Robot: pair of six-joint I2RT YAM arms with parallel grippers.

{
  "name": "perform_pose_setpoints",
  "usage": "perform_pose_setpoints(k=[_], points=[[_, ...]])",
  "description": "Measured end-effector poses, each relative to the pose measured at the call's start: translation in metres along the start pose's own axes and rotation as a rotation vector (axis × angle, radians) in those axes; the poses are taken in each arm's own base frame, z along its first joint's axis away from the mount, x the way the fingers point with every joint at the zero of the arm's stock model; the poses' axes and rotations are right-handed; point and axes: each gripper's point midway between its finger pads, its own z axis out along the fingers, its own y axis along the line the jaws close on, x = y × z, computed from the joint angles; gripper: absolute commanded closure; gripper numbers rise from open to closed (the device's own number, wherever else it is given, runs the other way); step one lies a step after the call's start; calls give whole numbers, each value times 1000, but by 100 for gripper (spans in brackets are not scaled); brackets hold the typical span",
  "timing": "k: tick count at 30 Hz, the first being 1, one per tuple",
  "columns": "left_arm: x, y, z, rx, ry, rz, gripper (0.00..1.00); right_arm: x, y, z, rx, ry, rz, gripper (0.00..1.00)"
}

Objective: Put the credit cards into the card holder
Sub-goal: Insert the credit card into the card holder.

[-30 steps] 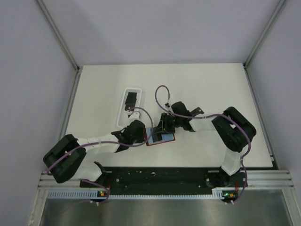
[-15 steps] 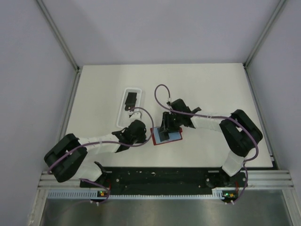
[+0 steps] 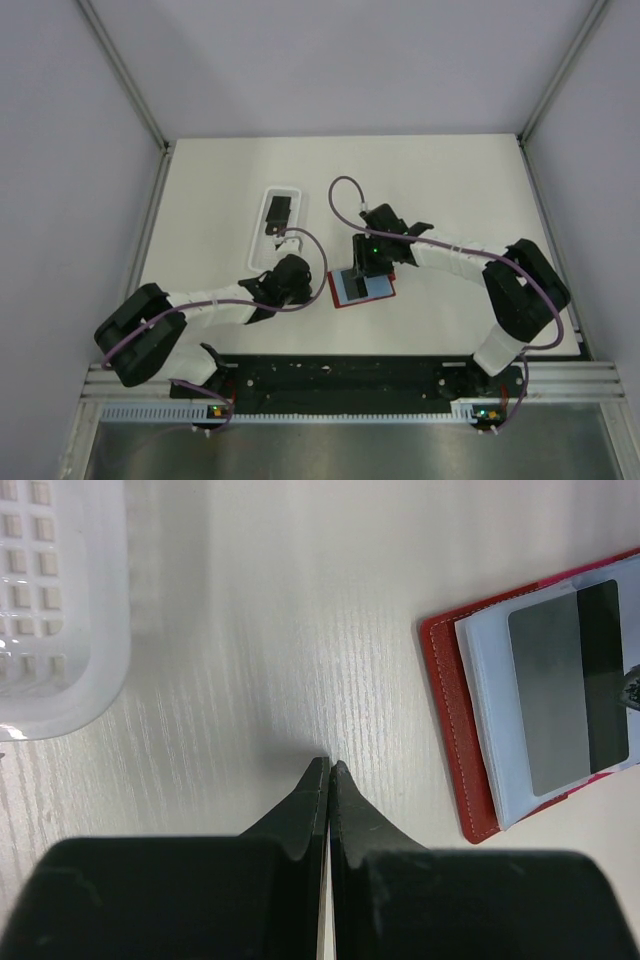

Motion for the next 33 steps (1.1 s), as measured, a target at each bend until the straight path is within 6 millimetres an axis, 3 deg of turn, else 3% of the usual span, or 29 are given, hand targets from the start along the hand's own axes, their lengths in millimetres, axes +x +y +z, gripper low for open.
perform_pose_setpoints(k=[5,11,15,21,33], points=[[0,-1,0,4,1,0,100,1,-8,-6,45,4,-24,58],[1,-3,0,16,5,-1,100,0,-16,-10,82,-12,-35,88],[2,-6,0,30,15,3,100,1,-20,-6,87,-29,-30,99],[5,-12,1,56,35,22,100,4,-29,-2,117,-40,-22,100],[9,-43,12,123,52,55,100,5,-30,9,115,-33,-25,100]])
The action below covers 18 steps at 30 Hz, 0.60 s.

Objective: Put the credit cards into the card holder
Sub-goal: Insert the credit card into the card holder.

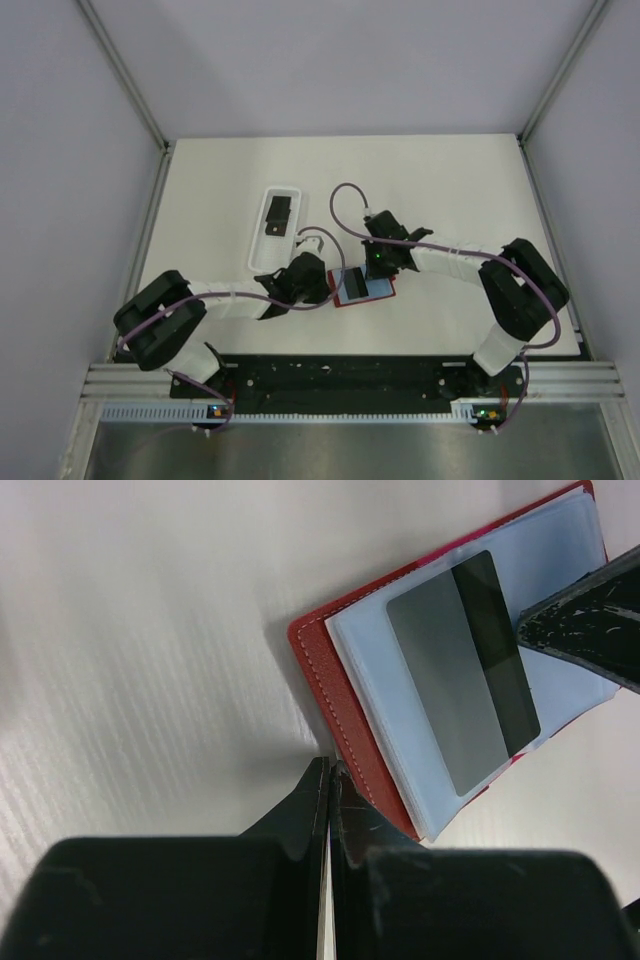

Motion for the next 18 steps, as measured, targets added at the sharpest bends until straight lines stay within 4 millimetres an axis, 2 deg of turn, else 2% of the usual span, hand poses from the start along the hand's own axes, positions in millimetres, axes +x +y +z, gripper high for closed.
perform_pose_setpoints(k=[18], points=[[0,-15,9,33,-10,11,100,4,23,6,-90,16,-31,100]])
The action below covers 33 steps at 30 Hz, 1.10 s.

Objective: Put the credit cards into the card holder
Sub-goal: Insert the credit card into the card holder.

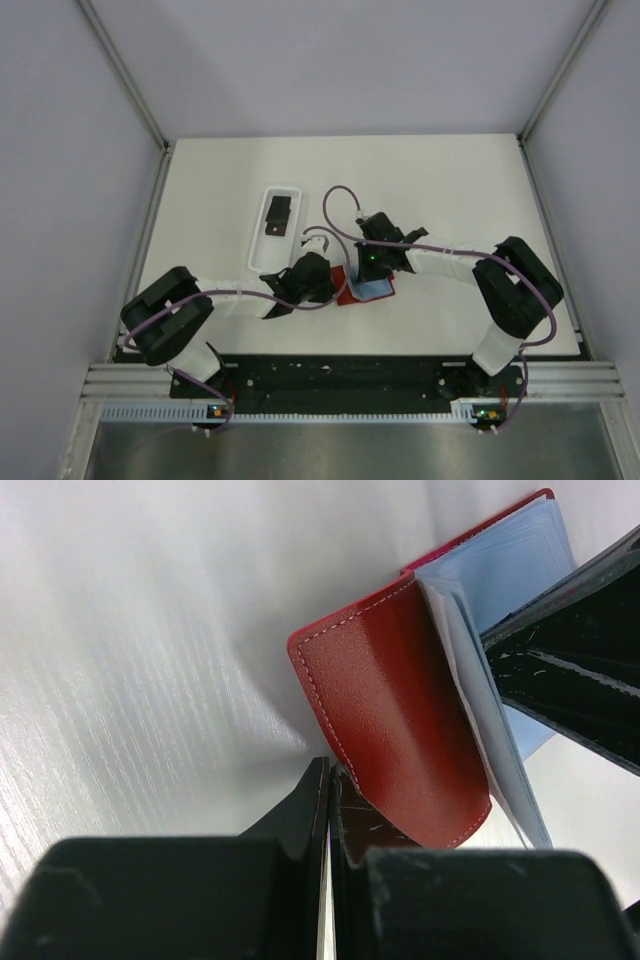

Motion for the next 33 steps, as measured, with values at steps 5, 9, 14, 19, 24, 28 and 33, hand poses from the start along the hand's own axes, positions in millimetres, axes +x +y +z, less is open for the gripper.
perform_pose_setpoints(k=[5,9,14,19,24,28,33], points=[[0,1,-1,-10,-5,-11,100,1,2,0,0,0,-1,100],[2,9,-8,-58,2,-24,100,1,2,1,7,-4,3,100],[4,28,-31,-152,17,-20,100,3,4,1,13,-6,-1,100],[-12,27,-51,-147,-29,-14,100,2,4,1,16,-7,5,100],[-20,1,-51,-19,-41,19,100,3,4,1,16,-7,6,100],[-17,-16,-41,51,-17,46,100,3,4,1,16,-7,6,100],[-3,-18,-26,63,28,68,100,3,4,1,16,-7,6,100]])
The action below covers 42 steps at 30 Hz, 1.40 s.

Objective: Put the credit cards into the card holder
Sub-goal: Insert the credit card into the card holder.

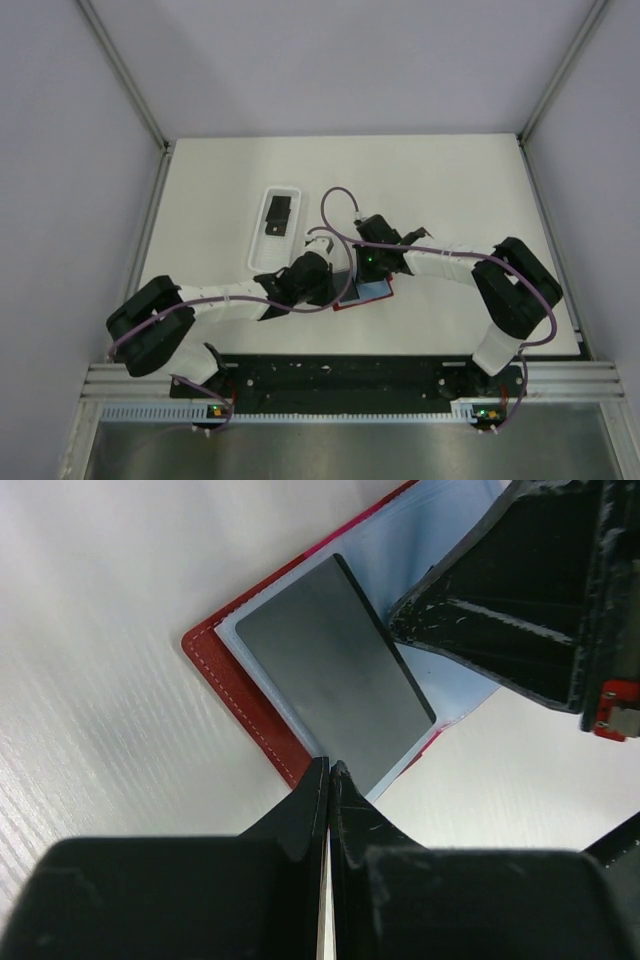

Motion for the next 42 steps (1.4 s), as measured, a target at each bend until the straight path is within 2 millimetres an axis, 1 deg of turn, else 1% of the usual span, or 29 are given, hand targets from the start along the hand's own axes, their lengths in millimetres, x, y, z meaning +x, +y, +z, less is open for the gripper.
perform_pose_setpoints(k=[3,9,14,16,23,33,42], points=[[6,5,4,-18,18,3,100,0,0,0,0,0,0,100],[7,8,7,-34,16,0,100,0,0,0,0,0,0,100],[14,12,16,-45,32,-1,100,0,0,0,-1,0,0,100],[13,11,18,-41,26,-2,100,0,0,0,-1,0,0,100],[13,11,18,-41,25,-8,100,0,1,0,-4,-1,-2,100],[13,11,18,-42,19,-26,100,2,6,1,-60,-4,2,100],[13,13,16,-40,10,-31,100,2,6,1,-64,-4,2,100]])
